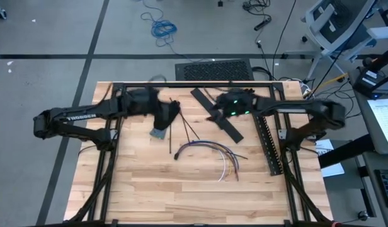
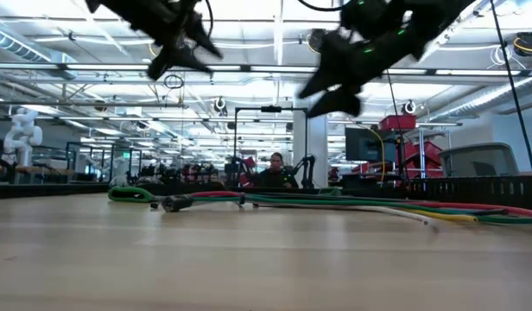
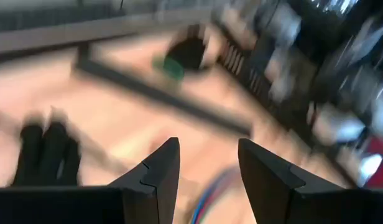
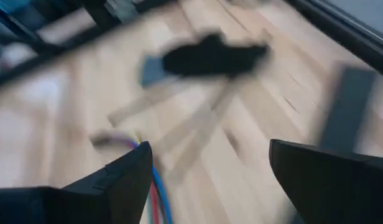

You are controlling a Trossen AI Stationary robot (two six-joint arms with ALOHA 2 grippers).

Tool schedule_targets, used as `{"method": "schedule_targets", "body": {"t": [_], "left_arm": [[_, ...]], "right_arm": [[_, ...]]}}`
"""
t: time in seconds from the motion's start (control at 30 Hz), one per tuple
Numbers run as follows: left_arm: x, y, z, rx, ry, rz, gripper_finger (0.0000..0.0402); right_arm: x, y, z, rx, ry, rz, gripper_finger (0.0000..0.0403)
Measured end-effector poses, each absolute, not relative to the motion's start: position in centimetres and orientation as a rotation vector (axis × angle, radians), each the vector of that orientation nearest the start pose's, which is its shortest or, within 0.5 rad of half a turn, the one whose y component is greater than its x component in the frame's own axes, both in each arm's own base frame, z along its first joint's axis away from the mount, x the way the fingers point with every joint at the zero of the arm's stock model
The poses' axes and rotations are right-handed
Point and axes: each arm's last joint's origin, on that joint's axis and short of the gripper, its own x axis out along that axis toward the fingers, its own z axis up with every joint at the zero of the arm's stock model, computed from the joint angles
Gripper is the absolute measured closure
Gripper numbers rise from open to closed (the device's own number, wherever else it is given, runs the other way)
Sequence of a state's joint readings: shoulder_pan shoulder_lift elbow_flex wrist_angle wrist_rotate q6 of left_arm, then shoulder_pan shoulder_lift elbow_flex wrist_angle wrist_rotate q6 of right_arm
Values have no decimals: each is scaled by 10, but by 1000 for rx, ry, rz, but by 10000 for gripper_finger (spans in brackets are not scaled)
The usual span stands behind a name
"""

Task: Ziptie cables
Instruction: Wrap the black zip tie on the cable, then put the ziptied cables in the black cable duct

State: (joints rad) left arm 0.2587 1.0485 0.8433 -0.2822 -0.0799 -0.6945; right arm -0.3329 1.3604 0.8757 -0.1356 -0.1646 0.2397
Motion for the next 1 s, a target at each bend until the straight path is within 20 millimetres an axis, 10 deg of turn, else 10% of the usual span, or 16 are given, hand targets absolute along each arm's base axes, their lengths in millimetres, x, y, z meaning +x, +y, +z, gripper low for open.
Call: {"method": "schedule_targets", "body": {"t": [0.27,0.57,0.77,1.0], "left_arm": [[217,7,240,-773,573,384,243],[202,-19,194,-882,652,510,243],[203,-20,195,-867,585,573,244],[205,-16,196,-856,557,585,244]], "right_arm": [[201,-61,261,429,928,-287,100],[210,-22,240,283,1147,-310,101],[198,-37,230,135,1233,-789,101],[176,-65,216,662,1242,-1074,101]]}}
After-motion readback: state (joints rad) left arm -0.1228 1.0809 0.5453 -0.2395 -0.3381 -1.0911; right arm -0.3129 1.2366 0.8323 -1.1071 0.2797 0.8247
